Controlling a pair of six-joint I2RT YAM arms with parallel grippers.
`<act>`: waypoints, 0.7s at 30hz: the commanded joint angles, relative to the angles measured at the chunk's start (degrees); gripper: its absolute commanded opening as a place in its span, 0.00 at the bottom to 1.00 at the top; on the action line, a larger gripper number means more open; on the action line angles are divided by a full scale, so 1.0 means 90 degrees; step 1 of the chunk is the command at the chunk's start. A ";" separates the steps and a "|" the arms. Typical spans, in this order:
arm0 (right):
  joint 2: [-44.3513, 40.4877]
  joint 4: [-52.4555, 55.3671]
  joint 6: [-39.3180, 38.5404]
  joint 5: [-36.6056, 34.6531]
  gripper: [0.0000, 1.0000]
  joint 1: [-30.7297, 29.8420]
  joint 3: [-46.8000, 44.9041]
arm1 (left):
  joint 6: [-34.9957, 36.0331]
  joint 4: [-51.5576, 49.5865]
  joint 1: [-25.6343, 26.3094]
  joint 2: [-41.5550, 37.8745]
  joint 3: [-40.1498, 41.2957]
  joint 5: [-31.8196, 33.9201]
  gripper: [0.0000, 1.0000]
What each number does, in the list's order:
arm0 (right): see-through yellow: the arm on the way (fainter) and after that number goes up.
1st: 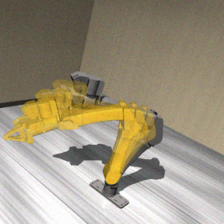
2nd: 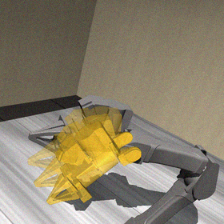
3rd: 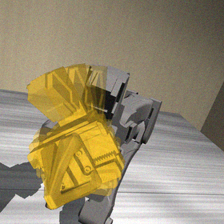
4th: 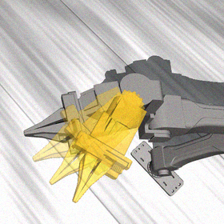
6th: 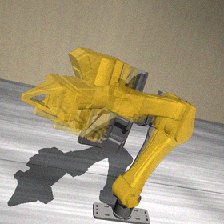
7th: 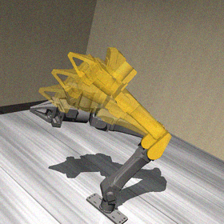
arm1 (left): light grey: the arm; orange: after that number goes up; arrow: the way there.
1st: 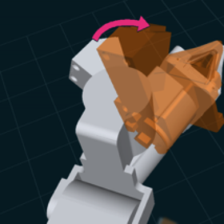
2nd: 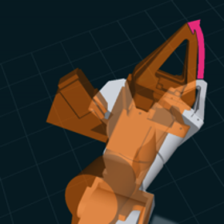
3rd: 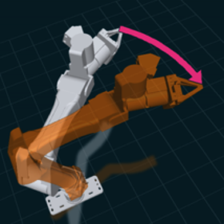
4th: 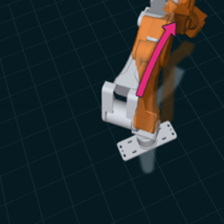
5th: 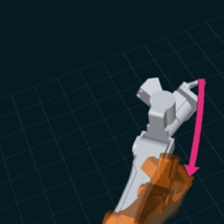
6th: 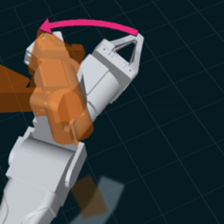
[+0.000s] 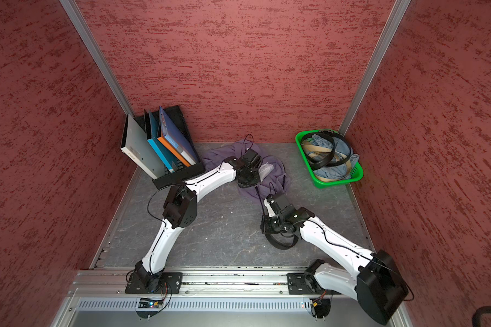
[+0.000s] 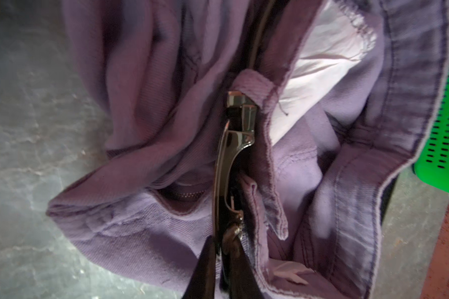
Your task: Remove the belt from the trousers
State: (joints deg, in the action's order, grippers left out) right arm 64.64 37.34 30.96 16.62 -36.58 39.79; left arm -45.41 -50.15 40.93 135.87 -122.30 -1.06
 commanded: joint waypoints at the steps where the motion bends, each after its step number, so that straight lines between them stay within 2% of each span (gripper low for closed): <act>1: -0.0140 0.1134 0.0108 0.0586 0.00 -0.0104 0.0087 | 0.0150 0.0087 -0.0362 0.0238 -0.0296 0.0585 0.13; 6: -0.0053 0.1731 0.0367 0.1141 0.00 -0.0186 -0.0118 | 0.0225 0.0022 -0.0426 0.0294 -0.0523 0.0600 0.13; 11: 0.0141 0.2412 0.0048 0.1429 0.00 -0.0238 -0.0119 | 0.0236 -0.0005 -0.0426 0.0252 -0.0537 0.0578 0.13; 15: -0.0280 0.2137 -0.0029 0.1657 0.01 -0.0281 0.0100 | 0.0234 0.0078 -0.0426 0.0126 -0.0350 0.0557 0.13; 17: -0.0628 0.1746 -0.0088 0.1664 0.25 -0.0282 0.0328 | 0.0220 0.0150 -0.0426 0.0035 -0.0221 0.0548 0.13; 19: -0.1122 0.1360 -0.0140 0.1332 0.37 -0.0274 0.0553 | 0.0210 0.0190 -0.0423 -0.0053 -0.0117 0.0538 0.13; 21: -0.1655 0.0975 -0.0063 0.0575 0.55 -0.0236 0.0761 | 0.0188 0.0228 -0.0414 -0.0150 0.0021 0.0522 0.13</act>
State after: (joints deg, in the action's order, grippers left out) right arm 55.33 52.36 31.16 27.73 -38.81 42.50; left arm -44.05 -49.67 37.45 136.88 -123.63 2.28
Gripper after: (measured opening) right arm 0.525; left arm 0.128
